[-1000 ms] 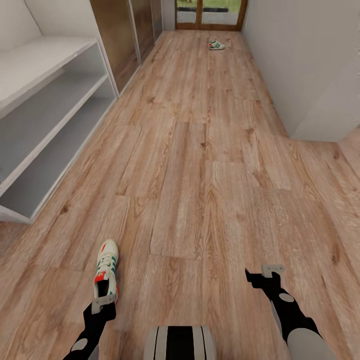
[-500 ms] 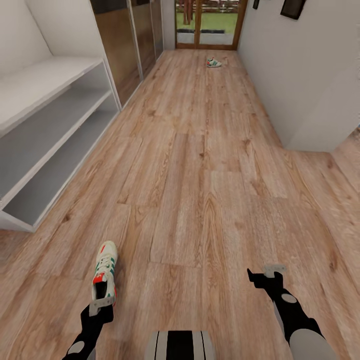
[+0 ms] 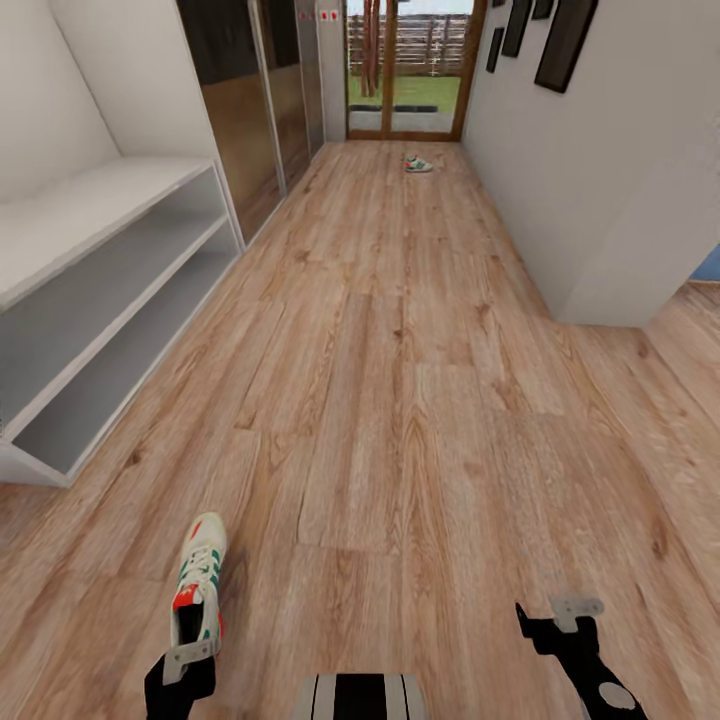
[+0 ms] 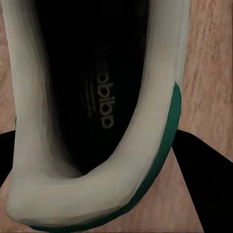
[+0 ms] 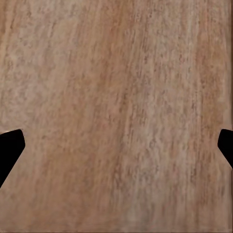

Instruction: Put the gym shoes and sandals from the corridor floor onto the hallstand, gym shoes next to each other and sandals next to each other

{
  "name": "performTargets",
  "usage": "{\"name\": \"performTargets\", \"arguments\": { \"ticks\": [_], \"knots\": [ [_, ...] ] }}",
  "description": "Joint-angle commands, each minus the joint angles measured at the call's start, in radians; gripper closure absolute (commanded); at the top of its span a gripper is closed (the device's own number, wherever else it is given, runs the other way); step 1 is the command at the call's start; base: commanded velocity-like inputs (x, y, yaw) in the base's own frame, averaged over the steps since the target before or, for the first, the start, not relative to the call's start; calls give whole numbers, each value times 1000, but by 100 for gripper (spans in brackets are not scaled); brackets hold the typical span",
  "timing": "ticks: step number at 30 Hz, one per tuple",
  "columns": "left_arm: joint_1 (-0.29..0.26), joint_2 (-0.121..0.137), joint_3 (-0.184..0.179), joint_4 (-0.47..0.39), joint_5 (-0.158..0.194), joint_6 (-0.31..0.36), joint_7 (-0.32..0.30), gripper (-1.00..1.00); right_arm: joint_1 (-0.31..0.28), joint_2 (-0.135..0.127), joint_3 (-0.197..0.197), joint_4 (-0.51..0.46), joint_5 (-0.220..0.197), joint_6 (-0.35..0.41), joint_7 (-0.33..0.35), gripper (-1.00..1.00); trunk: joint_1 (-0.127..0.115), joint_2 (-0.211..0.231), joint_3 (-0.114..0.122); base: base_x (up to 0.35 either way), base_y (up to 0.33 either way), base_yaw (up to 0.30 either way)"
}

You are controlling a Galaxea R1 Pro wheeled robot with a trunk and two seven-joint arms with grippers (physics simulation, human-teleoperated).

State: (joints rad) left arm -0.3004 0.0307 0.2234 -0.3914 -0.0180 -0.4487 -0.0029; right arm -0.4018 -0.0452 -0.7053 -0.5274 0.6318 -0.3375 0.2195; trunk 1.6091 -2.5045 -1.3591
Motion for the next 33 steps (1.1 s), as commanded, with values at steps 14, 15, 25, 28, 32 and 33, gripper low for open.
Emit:
{"name": "performTargets", "arguments": {
  "ticks": [14, 15, 25, 28, 32, 33],
  "knots": [
    [82, 0, 3, -3, -7, -63, -2, 100, 91, 8, -111, 11, 5, -93, 10, -100, -6, 3, 73, 0, 0, -70],
    [83, 0, 4, -2, -8, -67, -2, 100, 92, 8, -114, 13, 5, -94, 10, -100, -7, 3, 79, 0, 0, -101],
    [89, -4, -4, 8, -16, -80, -2, 100, 95, 8, -127, 147, 9, -225, 11, -100, -28, 40, 129, 0, 0, -92],
    [89, -3, -4, 9, -16, -81, -2, 100, 96, 8, -126, 173, 9, -240, 11, -100, -40, 61, 143, 0, 0, -26],
    [89, -3, -4, 9, -16, -81, -2, 100, 96, 8, -126, 174, 9, -241, 11, -100, -55, 89, 162, 0, 0, -2],
    [89, -3, -4, 9, -16, -81, -2, 100, 95, 8, -126, 174, 9, -241, 11, -100, -59, 96, 166, 0, 0, 0]
  ]
}}
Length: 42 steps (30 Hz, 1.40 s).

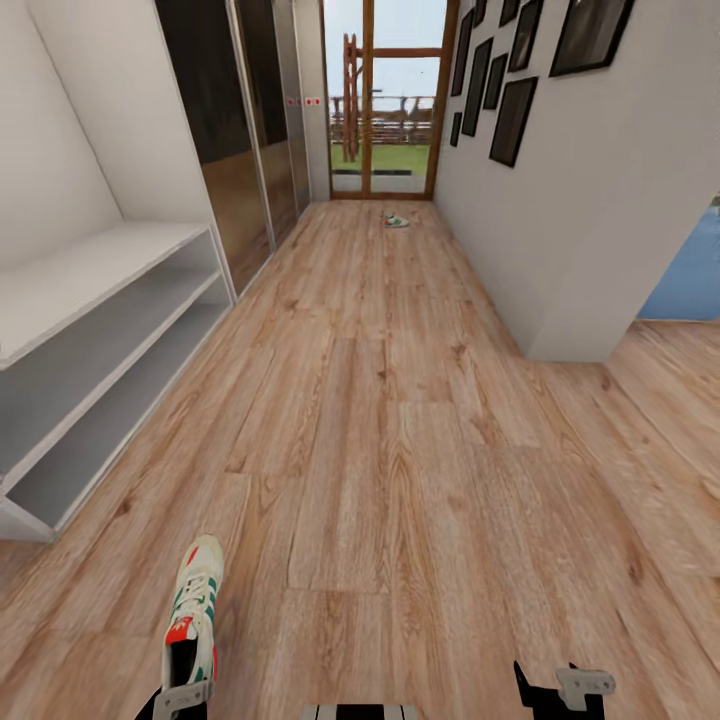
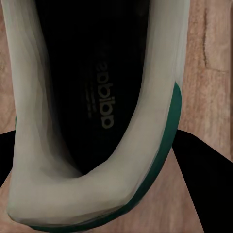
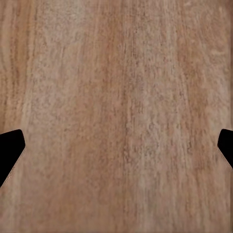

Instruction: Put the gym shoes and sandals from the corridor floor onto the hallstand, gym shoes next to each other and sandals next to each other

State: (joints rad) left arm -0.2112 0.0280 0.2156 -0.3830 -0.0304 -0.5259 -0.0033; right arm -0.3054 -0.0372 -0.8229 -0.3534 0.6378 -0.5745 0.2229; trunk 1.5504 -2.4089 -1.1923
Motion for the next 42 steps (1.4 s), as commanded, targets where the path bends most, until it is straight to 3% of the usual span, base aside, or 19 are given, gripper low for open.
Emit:
{"name": "performTargets", "arguments": {
  "ticks": [1, 17, 42],
  "knots": [
    [-1, 0, 4, 1, -3, -3, -1, 100, -1, 0, -8, 0, 3, -4, 8, -100, 0, 0, 1, 0, 0, 0],
    [-1, 0, 4, 1, 0, -8, -1, 100, -1, 0, -8, 1, 3, -4, 8, -100, 0, 0, 26, 29, 0, 0],
    [-1, 1, 4, 1, 5, -8, -1, 100, -1, 1, -8, 2, 3, -4, 9, -100, 0, 0, 64, 319, 0, 0]
  ]
}}
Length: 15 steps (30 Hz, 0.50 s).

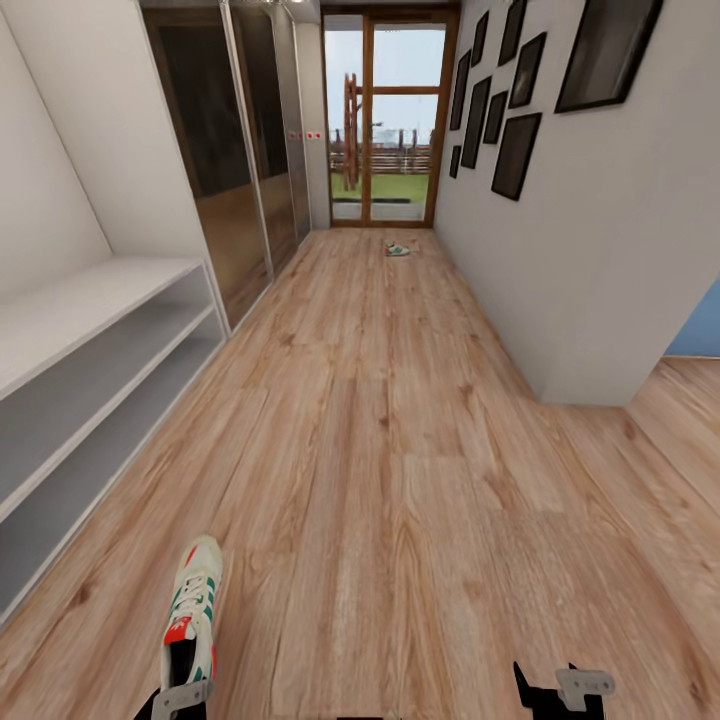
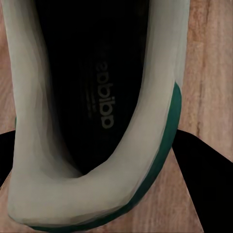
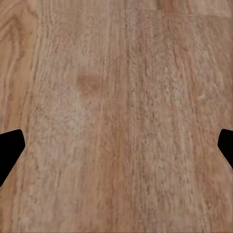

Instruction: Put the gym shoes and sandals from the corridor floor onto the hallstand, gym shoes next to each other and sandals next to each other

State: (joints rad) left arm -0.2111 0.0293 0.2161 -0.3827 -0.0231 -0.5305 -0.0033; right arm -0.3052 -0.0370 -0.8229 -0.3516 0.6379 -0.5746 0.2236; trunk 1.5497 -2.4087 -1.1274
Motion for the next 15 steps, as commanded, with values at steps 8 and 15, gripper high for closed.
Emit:
{"name": "performTargets", "arguments": {
  "ticks": [8, 15],
  "knots": [
    [-1, 0, 3, 1, 0, -3, -1, 100, -1, 1, -9, 0, 3, -4, 8, -100, 0, 0, 11, 336, 0, 0],
    [-1, 0, 3, 1, -1, -3, -1, 100, -1, 0, -9, 0, 3, -4, 8, -100, 0, 0, 22, 336, 0, 0]
  ]
}}
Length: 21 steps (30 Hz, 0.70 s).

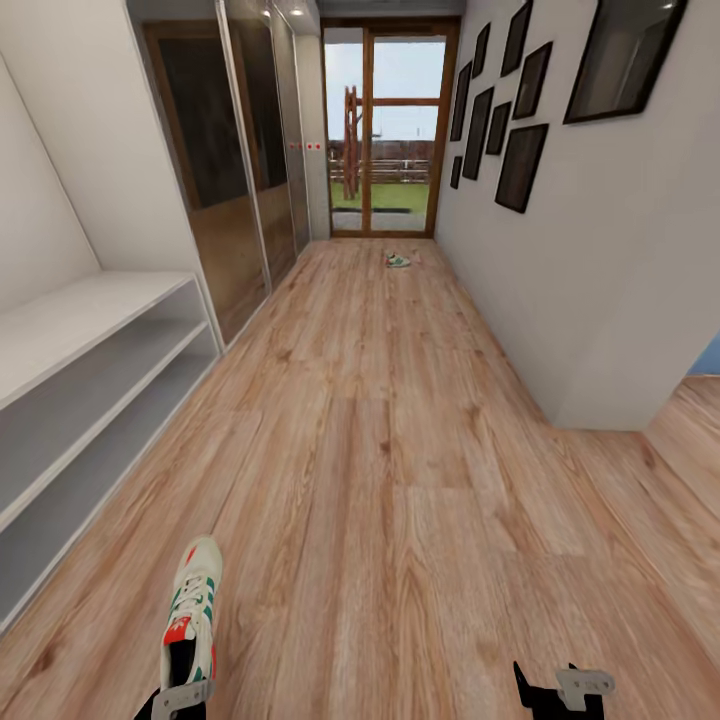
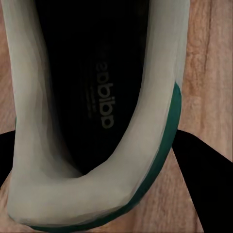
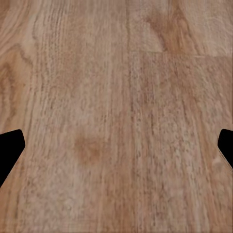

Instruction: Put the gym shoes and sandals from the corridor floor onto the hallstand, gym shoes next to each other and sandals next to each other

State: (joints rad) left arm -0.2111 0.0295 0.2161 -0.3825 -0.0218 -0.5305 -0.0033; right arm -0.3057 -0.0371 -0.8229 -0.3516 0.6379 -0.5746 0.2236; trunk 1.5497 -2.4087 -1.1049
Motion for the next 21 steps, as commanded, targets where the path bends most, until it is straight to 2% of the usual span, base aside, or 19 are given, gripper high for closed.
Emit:
{"name": "performTargets", "arguments": {
  "ticks": [1, 21],
  "knots": [
    [-1, 0, 3, 1, -2, -3, -1, 100, -1, 0, -9, 0, 3, -4, 8, -100, 0, 0, 1, 336, 0, 0],
    [-1, 0, 3, 1, -6, -3, -1, 100, 0, 0, -9, 0, 3, -4, 8, -100, 0, 0, 28, 335, 0, 0]
  ]
}}
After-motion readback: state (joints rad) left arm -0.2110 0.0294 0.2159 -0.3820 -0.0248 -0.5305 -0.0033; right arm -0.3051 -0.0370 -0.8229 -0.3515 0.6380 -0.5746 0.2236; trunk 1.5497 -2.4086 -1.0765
